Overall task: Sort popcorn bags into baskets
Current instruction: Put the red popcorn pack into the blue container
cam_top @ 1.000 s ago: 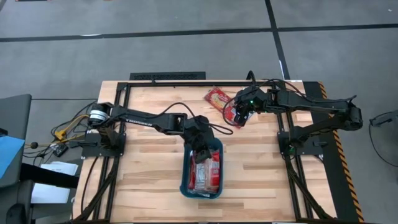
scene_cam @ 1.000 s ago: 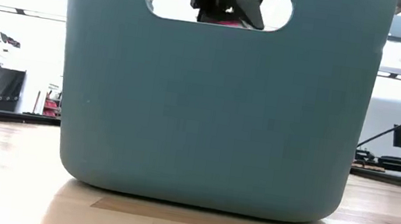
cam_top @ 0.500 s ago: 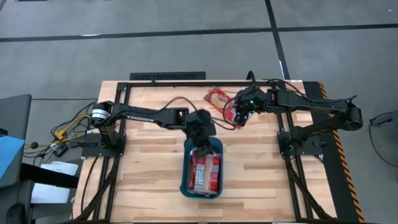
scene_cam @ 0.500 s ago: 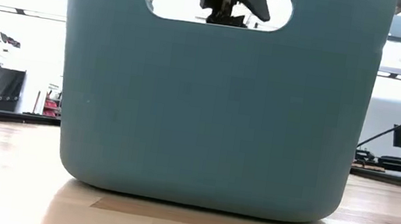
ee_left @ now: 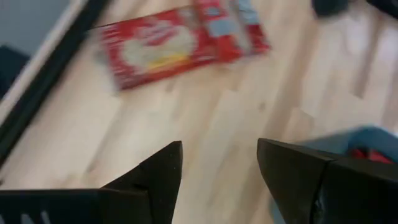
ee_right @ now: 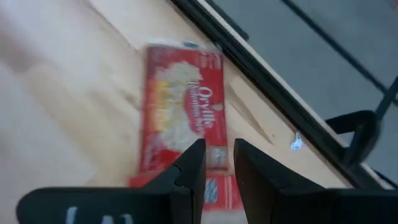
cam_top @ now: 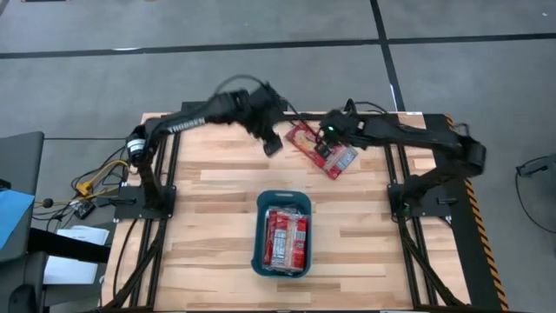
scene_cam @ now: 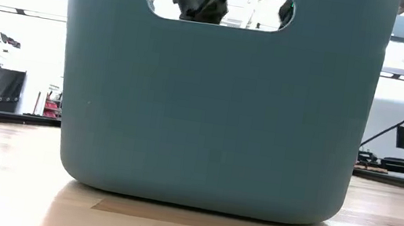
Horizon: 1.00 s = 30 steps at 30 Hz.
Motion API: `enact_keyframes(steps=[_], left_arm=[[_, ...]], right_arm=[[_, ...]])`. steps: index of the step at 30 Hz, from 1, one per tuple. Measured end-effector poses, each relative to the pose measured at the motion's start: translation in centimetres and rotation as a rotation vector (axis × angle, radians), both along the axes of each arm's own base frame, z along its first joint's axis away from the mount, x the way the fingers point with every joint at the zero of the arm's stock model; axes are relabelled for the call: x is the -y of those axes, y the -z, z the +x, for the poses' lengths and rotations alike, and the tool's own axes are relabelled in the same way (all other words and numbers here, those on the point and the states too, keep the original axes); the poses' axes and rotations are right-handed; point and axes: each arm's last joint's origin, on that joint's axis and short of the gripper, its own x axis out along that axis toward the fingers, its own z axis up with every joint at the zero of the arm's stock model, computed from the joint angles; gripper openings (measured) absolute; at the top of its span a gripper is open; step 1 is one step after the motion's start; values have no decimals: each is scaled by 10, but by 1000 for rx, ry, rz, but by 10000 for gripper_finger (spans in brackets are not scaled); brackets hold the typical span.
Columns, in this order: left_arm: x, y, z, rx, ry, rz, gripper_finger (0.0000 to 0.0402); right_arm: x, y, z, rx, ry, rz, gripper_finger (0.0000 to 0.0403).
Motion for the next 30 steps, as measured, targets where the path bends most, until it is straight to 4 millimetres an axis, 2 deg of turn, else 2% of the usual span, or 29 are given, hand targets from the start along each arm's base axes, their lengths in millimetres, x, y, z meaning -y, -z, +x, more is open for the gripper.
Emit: enact_keyframes(steps=[5, 8, 11, 14, 19, 25, 30], left_arm=[[-59, 16, -34, 2, -107, -110, 195], [-84, 37, -51, 9, -175, -162, 195], [-99, 60, -65, 32, -211, -242, 195], [-104, 86, -74, 55, -213, -310, 195], [-105, 126, -87, 81, -237, -390, 195], [-100, 161, -92, 159, -285, -394, 195], [-92, 180, -98, 177, -312, -451, 195]], right_arm=[[40, 49, 10, -68, 35, 130, 107], [53, 78, 13, -112, 52, 201, 107], [59, 101, 16, -134, 40, 283, 107], [56, 116, 24, -117, 3, 358, 107], [37, 125, 50, -38, -169, 394, 107], [8, 119, 79, 23, -341, 361, 107], [-2, 112, 91, 68, -386, 329, 107]])
